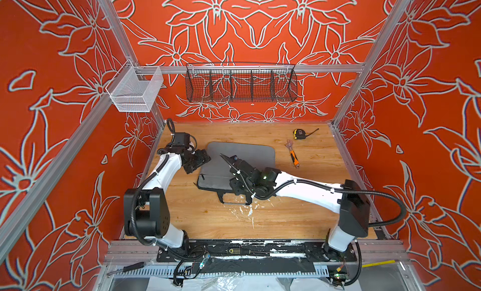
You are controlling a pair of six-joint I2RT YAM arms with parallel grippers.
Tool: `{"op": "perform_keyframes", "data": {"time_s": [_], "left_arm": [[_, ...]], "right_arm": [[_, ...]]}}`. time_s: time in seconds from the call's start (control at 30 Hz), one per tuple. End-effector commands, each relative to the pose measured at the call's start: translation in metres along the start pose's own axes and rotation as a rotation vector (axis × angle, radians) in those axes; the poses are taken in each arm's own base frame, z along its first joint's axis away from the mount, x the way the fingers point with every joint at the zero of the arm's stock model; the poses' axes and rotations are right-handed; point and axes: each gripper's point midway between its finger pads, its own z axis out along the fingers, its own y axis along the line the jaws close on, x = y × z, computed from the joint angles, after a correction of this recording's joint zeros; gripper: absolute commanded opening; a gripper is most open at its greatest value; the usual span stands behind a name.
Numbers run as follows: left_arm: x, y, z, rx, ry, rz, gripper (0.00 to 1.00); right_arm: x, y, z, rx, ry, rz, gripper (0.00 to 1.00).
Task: Open the zippered laptop bag and take out the laptop
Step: Move the zippered laptop bag to the center of the board.
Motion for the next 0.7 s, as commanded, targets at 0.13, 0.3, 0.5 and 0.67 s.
{"op": "perform_keyframes", "data": {"time_s": [0.13,0.3,0.5,0.67], "left_arm": [[0.036,0.034,0.016,-0.054,0.092,-0.085,0.9],[0.041,0.023,0.028,0.037,0.111,-0.098,0.89],[0.061,0.018,0.035,0.119,0.164,-0.12,0.82],[0.092,0.012,0.03,0.15,0.161,-0.127,0.79]], "right_arm": [[0.069,-0.051,0.019,0.129,0.142,0.154,0.58],[0.076,-0.038,0.029,0.059,0.165,0.23,0.6],[0.08,-0.032,0.046,0.02,0.199,0.289,0.59],[0.079,-0.053,0.054,0.019,0.186,0.31,0.38]]}}
